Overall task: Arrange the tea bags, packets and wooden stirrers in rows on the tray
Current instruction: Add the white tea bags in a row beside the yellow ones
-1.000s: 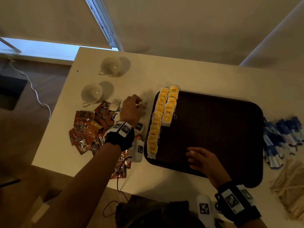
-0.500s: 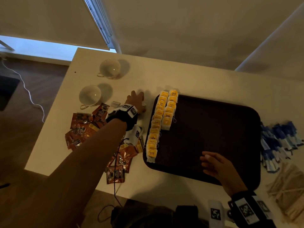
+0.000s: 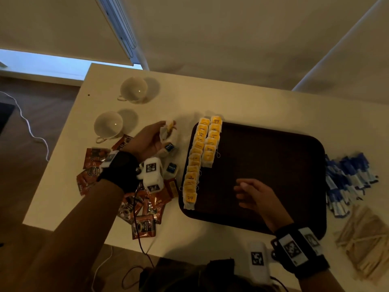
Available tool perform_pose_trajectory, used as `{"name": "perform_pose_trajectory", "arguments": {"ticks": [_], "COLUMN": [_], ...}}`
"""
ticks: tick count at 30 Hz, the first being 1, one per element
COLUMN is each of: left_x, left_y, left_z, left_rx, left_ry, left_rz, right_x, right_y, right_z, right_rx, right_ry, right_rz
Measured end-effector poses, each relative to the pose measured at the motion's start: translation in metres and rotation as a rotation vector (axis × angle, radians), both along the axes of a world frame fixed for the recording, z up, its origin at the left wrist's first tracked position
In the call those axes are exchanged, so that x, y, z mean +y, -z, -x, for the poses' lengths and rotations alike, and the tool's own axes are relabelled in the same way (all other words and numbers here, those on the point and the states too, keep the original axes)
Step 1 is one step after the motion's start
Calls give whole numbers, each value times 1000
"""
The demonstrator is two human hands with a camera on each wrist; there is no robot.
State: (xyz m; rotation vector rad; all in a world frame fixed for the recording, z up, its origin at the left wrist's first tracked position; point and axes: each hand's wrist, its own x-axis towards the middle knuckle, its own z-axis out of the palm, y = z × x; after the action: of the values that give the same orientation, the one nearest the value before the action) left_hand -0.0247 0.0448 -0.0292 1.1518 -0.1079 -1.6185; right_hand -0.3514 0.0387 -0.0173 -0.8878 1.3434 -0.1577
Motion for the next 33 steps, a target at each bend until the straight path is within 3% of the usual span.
{"name": "perform_pose_trajectory", "arguments": {"ticks": [7,11,16,20,29,33], "left_x": [22,32,38,41,39,44], "left_y": [-25,-20,-18,-16,-13,-11], "left_z": [86,125,150,157,163,161], "left_rx": [22,89,229,62,-123,-365], "left_ry": [111,192,274,462,429,516], "left_rz": [-87,-126,-107,13,-86,-48], "right_x": [-1,7,8,9,4,4], "right_y": [-21,-21,-16,-18,-21,-22], "right_z": [-48,-52,-33,-11,15,23], "right_rx": [-243,-408,-308,-273,-299,-258], "right_ry": [-42,4,84,75,35,-36], "right_rz": [-93,-175,-35,13,-81,-78]}}
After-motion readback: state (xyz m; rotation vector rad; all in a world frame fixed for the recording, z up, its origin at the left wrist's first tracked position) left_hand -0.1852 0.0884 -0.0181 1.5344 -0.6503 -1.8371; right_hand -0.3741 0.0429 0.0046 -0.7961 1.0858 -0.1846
